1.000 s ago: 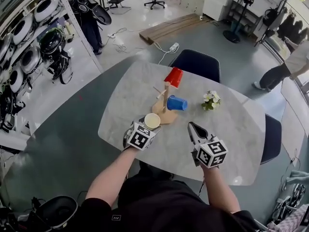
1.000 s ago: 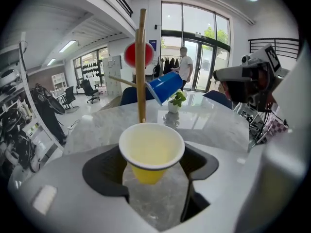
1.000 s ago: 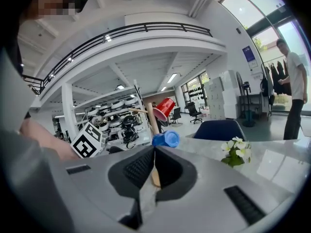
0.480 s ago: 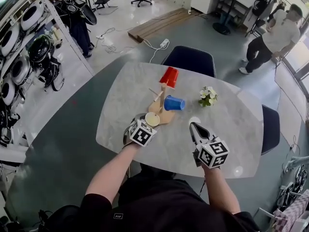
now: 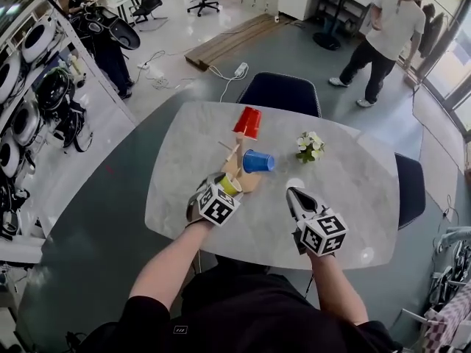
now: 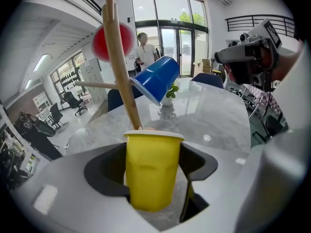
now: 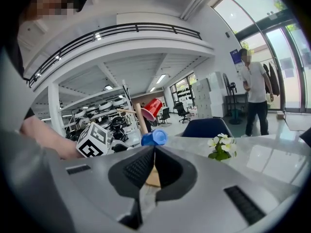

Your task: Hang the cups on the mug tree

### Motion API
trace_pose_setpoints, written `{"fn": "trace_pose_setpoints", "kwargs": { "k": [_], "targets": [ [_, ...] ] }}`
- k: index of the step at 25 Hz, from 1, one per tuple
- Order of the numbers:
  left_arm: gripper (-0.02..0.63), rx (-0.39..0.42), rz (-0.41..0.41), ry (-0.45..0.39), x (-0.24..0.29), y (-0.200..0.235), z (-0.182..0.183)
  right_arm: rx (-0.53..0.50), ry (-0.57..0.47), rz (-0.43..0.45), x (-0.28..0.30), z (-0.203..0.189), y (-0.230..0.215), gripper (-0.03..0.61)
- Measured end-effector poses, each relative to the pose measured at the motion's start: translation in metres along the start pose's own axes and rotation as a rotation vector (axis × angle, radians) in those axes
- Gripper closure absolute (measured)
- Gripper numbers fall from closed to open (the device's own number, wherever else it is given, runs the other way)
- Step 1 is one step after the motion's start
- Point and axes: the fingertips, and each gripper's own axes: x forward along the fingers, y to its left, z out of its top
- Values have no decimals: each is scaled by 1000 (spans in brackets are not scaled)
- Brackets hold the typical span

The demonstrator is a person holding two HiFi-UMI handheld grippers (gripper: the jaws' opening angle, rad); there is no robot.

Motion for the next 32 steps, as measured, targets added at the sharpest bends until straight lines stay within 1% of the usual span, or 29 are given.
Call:
{"fn": "trace_pose_setpoints", "kwargs": {
  "k": [6, 12, 16, 18, 28, 32],
  "targets": [
    [291, 107, 17, 25, 10, -1, 8, 10, 1, -22, -4, -3, -8, 565],
    [291, 158, 15, 48, 22, -3, 12, 23, 6, -39, -11, -7, -15, 565],
    [291, 235, 44, 77, 31, -6, 9, 32, 8, -49, -18, -12, -21, 565],
    [291, 260, 51, 89, 35, -5, 7, 37, 9, -53, -19, -13, -23, 565],
    [291, 309, 77, 101, 37, -7, 9, 48, 16, -47, -25, -17, -27, 565],
    [291, 232, 65, 91, 35, -6, 12, 42, 19, -35, -24, -15, -26, 565]
  ]
}}
